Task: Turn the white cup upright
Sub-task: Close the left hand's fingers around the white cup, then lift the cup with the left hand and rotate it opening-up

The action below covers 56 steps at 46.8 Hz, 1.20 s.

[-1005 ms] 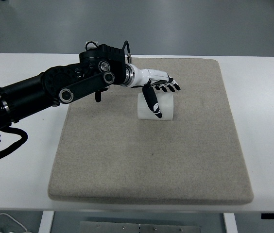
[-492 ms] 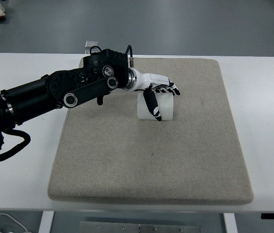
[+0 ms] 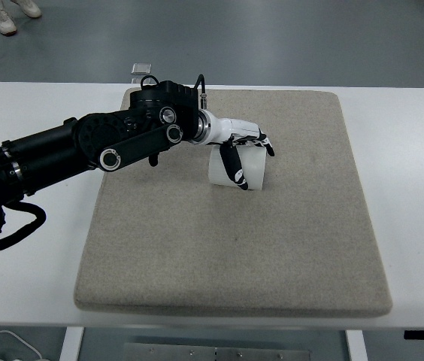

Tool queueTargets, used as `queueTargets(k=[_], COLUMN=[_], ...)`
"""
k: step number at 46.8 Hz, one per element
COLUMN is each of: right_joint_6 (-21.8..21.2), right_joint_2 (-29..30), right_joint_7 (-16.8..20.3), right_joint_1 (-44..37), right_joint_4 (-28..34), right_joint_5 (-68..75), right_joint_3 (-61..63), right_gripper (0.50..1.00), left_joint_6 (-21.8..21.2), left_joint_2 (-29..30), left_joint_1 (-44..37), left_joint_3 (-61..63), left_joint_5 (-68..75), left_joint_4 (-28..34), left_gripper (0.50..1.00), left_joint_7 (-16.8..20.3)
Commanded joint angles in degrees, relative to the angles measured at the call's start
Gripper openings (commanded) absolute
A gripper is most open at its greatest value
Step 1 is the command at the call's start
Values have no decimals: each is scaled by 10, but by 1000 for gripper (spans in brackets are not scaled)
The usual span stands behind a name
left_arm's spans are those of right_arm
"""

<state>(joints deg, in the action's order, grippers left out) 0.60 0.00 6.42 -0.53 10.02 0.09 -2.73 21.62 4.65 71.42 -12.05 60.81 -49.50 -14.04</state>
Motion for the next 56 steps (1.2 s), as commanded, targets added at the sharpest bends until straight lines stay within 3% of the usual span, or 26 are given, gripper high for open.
queueTargets(k=[1,7,16,22,56], right_joint_6=[0,-1,0,-1,0], right_joint_2=[0,0,0,0,0], right_joint_7=[0,0,0,0,0], right_joint_1=[0,0,0,0,0], right_joint_4=[0,0,0,0,0], right_joint_5=[0,0,0,0,0], right_joint_3=[0,0,0,0,0], right_gripper=[930,930,930,930,930], left_joint_6=[0,-1,0,1,13], left_joint_2=[1,1,1,4,72], left_joint_1=[-1,-1,0,1,-5], left_joint_3=[0,-2,-13,-37,-196], left_joint_5=[9,5,-9,-34,-264], left_joint_4=[0,0,3,5,24], left_gripper=[701,683,596,563,553], left_joint_7=[0,0,1,1,11])
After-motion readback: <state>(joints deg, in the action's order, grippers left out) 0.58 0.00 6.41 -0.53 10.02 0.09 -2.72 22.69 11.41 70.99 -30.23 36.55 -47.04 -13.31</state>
